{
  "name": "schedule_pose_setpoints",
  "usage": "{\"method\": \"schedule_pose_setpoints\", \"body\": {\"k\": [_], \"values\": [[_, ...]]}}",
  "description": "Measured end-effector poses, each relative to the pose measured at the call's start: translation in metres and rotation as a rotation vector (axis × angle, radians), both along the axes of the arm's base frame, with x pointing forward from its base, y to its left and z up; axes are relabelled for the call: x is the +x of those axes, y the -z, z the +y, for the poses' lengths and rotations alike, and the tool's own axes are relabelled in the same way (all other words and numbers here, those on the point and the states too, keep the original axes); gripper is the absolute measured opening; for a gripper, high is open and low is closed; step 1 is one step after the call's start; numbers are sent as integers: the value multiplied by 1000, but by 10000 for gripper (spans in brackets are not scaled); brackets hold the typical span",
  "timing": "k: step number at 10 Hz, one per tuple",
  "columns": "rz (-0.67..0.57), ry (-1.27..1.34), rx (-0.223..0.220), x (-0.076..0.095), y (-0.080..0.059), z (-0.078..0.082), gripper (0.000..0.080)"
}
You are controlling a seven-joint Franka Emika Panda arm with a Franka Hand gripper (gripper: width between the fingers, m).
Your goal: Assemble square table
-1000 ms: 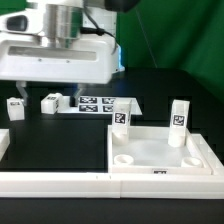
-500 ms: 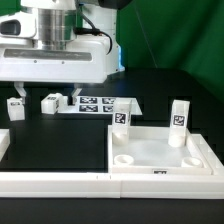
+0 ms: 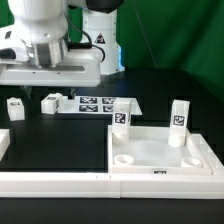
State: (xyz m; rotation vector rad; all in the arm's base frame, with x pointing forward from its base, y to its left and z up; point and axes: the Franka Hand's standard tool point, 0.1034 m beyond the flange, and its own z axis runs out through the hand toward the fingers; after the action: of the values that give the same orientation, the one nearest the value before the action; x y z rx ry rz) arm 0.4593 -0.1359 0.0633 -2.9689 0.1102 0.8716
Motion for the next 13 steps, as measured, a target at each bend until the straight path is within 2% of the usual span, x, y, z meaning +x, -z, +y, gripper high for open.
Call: {"method": "schedule_pose_setpoints", "body": {"k": [4,5,6,7,11,12,13], "values": [[221,3,37,-8,7,2,649],[241,19,36,-19,13,-10,649],[262,55,24,-40,16,-27,649],[282,79,17,-53,17,-34,649],[287,84,14,-54,19,-32,649],[302,100,7,-59,23,-26,649],[324,113,22,-70,29,-16,649]]}}
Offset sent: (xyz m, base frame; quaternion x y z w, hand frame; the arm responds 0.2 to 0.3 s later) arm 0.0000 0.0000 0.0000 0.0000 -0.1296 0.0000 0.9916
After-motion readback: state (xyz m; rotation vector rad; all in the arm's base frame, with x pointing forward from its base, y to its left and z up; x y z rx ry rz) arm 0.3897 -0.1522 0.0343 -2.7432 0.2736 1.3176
